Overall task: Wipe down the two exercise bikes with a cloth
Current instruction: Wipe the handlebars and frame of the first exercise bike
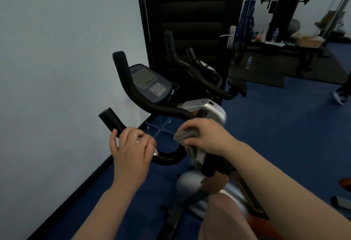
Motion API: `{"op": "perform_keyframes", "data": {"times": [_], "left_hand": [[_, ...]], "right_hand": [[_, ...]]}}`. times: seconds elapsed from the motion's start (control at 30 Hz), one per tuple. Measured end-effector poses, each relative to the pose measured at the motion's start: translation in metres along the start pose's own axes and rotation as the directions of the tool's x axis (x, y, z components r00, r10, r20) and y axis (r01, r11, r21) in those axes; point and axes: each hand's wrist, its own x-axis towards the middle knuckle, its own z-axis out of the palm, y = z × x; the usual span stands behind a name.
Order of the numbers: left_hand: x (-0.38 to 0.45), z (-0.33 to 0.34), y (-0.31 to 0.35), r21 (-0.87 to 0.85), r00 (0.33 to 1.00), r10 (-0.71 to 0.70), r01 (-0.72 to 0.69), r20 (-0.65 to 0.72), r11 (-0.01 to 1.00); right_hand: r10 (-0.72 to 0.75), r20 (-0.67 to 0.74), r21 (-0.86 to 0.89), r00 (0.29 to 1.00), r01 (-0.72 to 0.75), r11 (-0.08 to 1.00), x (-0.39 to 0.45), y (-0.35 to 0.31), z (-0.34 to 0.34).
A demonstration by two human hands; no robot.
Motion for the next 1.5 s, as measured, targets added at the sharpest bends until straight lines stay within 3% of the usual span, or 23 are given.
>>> {"op": "perform_keyframes", "data": {"times": [0.13, 0.23, 0.33, 0.43, 0.5, 0.6, 0.7, 0.77, 0.87, 0.93, 1.03, 1.1, 1.17, 1.27, 1.4, 1.5], "left_hand": [[0.001, -0.005, 0.004, 0.007, 1.0, -0.018, 0.018, 0.026, 1.0], [-0.001, -0.003, 0.004, -0.002, 1.0, -0.005, 0.005, -0.023, 1.0], [-0.001, -0.002, 0.007, -0.031, 0.999, -0.03, 0.029, -0.033, 0.999], [-0.001, -0.003, 0.008, -0.044, 0.999, -0.038, 0.037, -0.034, 0.998], [0.0, -0.003, 0.009, -0.038, 0.998, -0.039, 0.037, -0.044, 0.999], [-0.003, 0.0, 0.01, -0.042, 0.998, -0.046, 0.044, -0.031, 0.998], [-0.003, 0.002, 0.012, -0.055, 0.996, -0.079, 0.077, -0.04, 0.996], [-0.005, 0.005, 0.015, -0.09, 0.993, -0.104, 0.099, -0.053, 0.991], [-0.006, 0.004, 0.024, -0.147, 0.983, -0.175, 0.164, -0.063, 0.975], [-0.006, 0.002, 0.029, -0.161, 0.975, -0.215, 0.205, -0.052, 0.965], [-0.007, -0.002, 0.03, -0.133, 0.973, -0.232, 0.228, -0.017, 0.965], [-0.007, -0.004, 0.029, -0.113, 0.971, -0.24, 0.239, 0.002, 0.964], [-0.009, -0.002, 0.033, -0.127, 0.963, -0.269, 0.267, -0.001, 0.955], [-0.009, 0.0, 0.04, -0.163, 0.947, -0.318, 0.308, -0.037, 0.937], [-0.013, -0.014, 0.032, -0.122, 0.962, -0.272, 0.274, 0.03, 0.954], [-0.012, -0.024, 0.026, -0.092, 0.964, -0.247, 0.256, 0.099, 0.962]], "right_hand": [[0.053, -0.123, -0.065, 0.991, -0.062, 0.996, -0.001, 0.0, 0.006], [-0.027, -0.044, -0.007, 0.999, 0.027, 1.0, -0.012, 0.001, 0.009], [-0.014, 0.0, 0.011, 1.0, 0.014, 1.0, -0.002, 0.008, -0.003], [0.069, -0.12, 0.004, 0.99, -0.069, 0.998, 0.009, 0.005, 0.0], [0.021, -0.204, -0.096, 0.979, -0.042, 0.994, 0.005, -0.001, 0.016], [-0.154, -0.076, -0.09, 0.985, 0.147, 0.985, -0.005, -0.012, 0.025], [-0.081, 0.035, -0.055, 0.996, 0.083, 0.995, 0.011, 0.002, 0.0], [-0.034, -0.04, -0.152, 0.999, 0.027, 0.988, 0.016, 0.009, -0.003], [-0.193, -0.07, -0.325, 0.979, 0.16, 0.932, 0.0, -0.007, 0.023], [-0.3, -0.001, -0.225, 0.954, 0.292, 0.93, -0.005, -0.012, 0.028], [-0.235, 0.086, -0.01, 0.968, 0.237, 0.972, 0.014, -0.004, 0.003], [-0.198, 0.07, -0.057, 0.978, 0.202, 0.978, 0.019, -0.002, -0.001], [-0.261, 0.083, -0.083, 0.962, 0.268, 0.96, 0.01, -0.015, 0.011], [-0.379, 0.138, 0.075, 0.915, 0.372, 0.925, -0.003, -0.027, 0.028], [-0.337, 0.167, 0.214, 0.927, 0.3, 0.93, 0.011, -0.01, 0.015], [-0.405, 0.251, 0.089, 0.879, 0.396, 0.914, 0.012, -0.01, 0.015]]}}
